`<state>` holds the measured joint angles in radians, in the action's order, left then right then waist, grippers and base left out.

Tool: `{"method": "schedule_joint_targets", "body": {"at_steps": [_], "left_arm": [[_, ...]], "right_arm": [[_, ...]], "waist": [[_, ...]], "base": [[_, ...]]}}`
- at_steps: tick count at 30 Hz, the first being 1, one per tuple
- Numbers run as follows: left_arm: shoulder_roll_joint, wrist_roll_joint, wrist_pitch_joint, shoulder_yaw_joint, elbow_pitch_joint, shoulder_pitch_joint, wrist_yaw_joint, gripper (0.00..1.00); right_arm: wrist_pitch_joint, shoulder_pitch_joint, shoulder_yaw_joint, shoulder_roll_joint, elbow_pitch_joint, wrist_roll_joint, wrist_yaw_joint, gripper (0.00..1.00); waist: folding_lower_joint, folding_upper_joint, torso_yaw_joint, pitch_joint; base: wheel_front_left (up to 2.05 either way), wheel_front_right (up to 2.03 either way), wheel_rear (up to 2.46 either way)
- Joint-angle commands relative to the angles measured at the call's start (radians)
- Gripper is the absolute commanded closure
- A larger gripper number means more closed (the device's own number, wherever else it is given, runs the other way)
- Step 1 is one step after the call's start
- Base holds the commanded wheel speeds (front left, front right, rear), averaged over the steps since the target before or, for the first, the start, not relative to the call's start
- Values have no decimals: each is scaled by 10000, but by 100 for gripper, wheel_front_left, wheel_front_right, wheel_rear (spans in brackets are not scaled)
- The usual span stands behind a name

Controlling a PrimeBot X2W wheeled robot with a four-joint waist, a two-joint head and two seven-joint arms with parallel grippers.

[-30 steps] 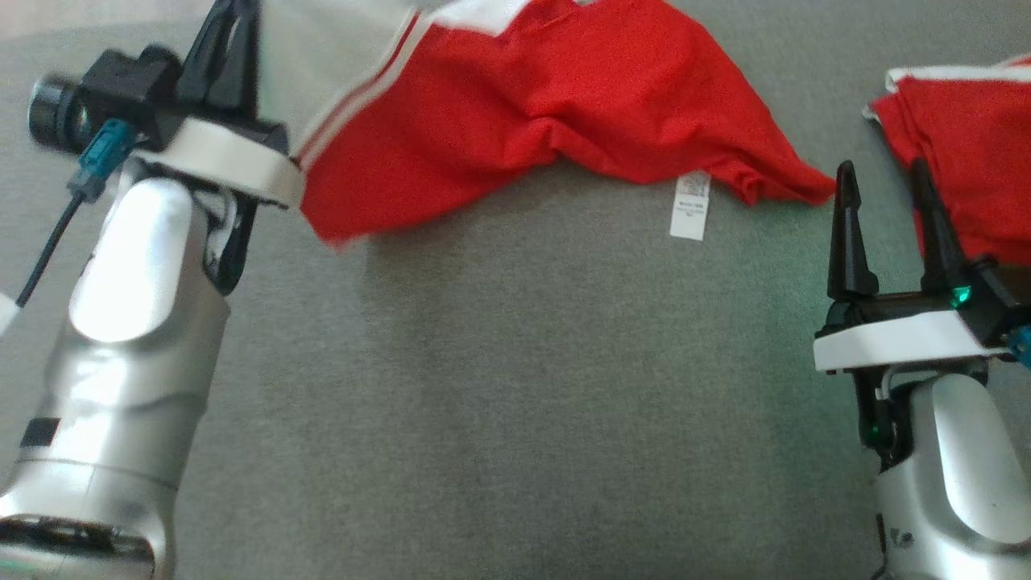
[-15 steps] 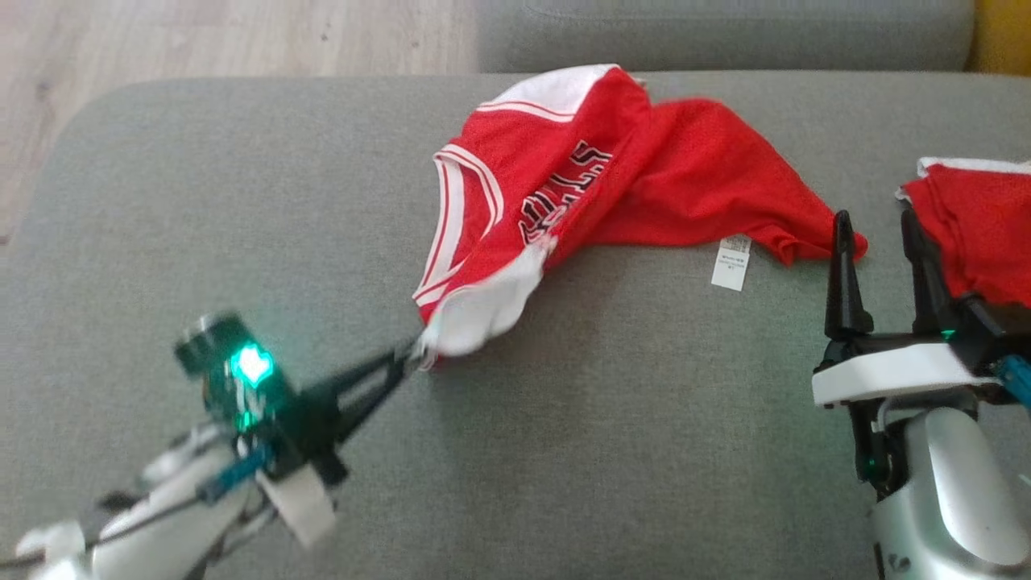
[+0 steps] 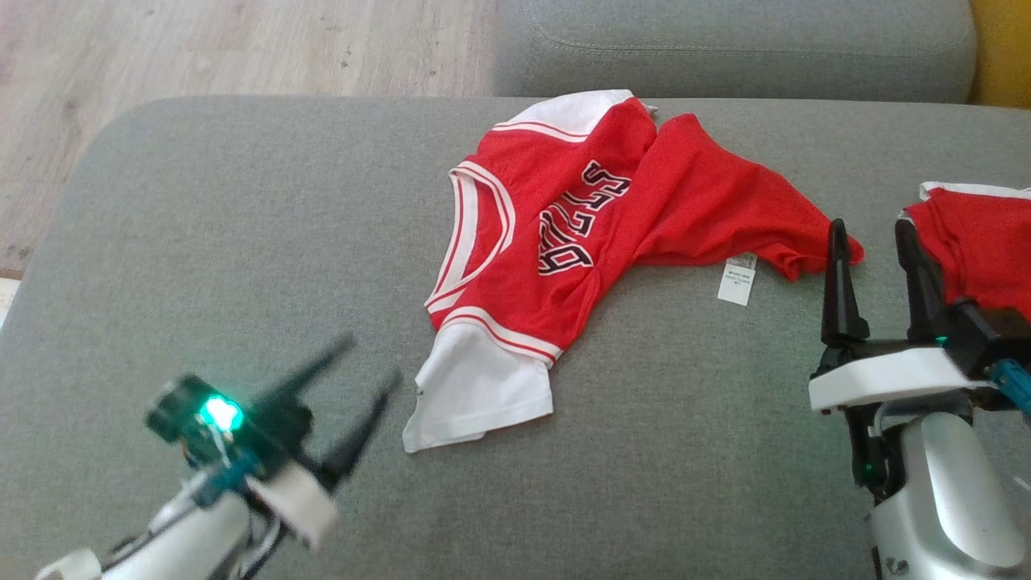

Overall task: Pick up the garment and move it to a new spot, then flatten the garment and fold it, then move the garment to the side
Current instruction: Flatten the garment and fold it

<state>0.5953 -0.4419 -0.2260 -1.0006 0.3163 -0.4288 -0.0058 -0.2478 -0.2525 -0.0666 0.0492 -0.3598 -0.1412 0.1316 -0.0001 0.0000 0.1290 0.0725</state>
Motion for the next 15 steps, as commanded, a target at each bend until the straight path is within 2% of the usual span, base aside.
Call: {"method": "schedule_joint_targets", "body": {"at_steps": [1, 4, 8, 11, 15], "left_arm": [[137, -255, -165, 830, -154, -487, 294, 0], [-480, -1117, -327, 2209, -298, -382, 1258, 0], [-1379, -1317, -352, 4241, -1179, 278, 2122, 0], [-2183, -1104, -354, 5541, -1669, 1167, 2262, 0], [-3146, -493, -356, 6619, -1883, 2088, 1920, 0]], "right_arm": [[-136, -159, 279, 11, 325, -16, -9, 0], [-137, -135, 326, 11, 426, -3, -9, 0], [-137, 8, 411, 11, 633, -40, -9, 0], [-138, 153, 561, 11, 701, -46, -9, 0], [-134, 247, 596, 11, 768, -46, -9, 0]], "waist": [[1, 0, -9, -1], [1, 0, -45, -28], [1, 0, -75, -13], [1, 0, -121, 4], [1, 0, -98, 112]], "base": [[0, 0, 0], [0, 0, 0], [0, 0, 0], [0, 0, 0], [0, 0, 0]]}}
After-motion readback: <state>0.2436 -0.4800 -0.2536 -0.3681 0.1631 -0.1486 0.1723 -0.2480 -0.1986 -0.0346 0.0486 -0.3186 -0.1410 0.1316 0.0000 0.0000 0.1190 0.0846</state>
